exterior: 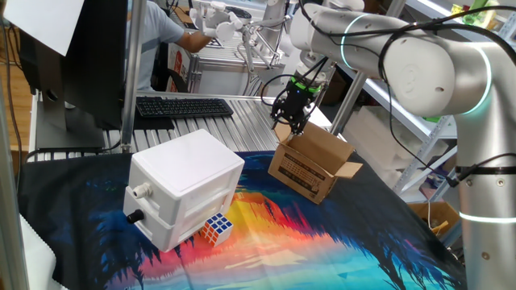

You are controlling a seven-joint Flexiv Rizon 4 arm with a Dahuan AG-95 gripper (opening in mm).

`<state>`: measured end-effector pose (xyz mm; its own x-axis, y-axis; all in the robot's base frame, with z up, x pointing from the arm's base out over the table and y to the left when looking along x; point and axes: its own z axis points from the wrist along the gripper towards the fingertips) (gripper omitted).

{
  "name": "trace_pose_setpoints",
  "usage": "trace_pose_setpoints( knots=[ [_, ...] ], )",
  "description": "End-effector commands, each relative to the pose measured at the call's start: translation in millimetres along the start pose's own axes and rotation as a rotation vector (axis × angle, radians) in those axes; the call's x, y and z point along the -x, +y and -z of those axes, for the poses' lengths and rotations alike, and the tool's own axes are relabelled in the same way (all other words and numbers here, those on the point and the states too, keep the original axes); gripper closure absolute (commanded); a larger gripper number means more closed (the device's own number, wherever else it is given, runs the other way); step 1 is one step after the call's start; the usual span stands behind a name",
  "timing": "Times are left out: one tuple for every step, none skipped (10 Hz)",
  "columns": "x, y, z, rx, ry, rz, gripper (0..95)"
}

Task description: Cover the box

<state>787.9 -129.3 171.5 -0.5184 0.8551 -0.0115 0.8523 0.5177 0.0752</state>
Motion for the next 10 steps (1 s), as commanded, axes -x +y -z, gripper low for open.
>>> trace_pose_setpoints(
  knots=[
    [0.3,1.8,-0.4,0.001,0.004,0.004,38.0],
    [-0.1,2.1,-0.8,0.001,0.005,0.004,38.0],
    [-0.7,2.7,-0.5,0.003,0.006,0.004,38.0],
    [-1.4,3.4,1.1,0.004,0.006,0.004,38.0],
    [-2.3,4.3,3.1,0.004,0.008,0.002,38.0],
    [-4.3,6.1,4.7,0.003,0.009,-0.003,38.0],
    [-6.0,7.6,4.7,0.003,0.008,-0.005,38.0],
    [-7.5,8.7,2.9,0.002,0.004,-0.002,38.0],
    [-8.3,9.1,-0.1,0.003,0.001,0.001,38.0],
    [-8.4,9.1,-1.2,0.003,-0.001,0.001,38.0]
  ],
)
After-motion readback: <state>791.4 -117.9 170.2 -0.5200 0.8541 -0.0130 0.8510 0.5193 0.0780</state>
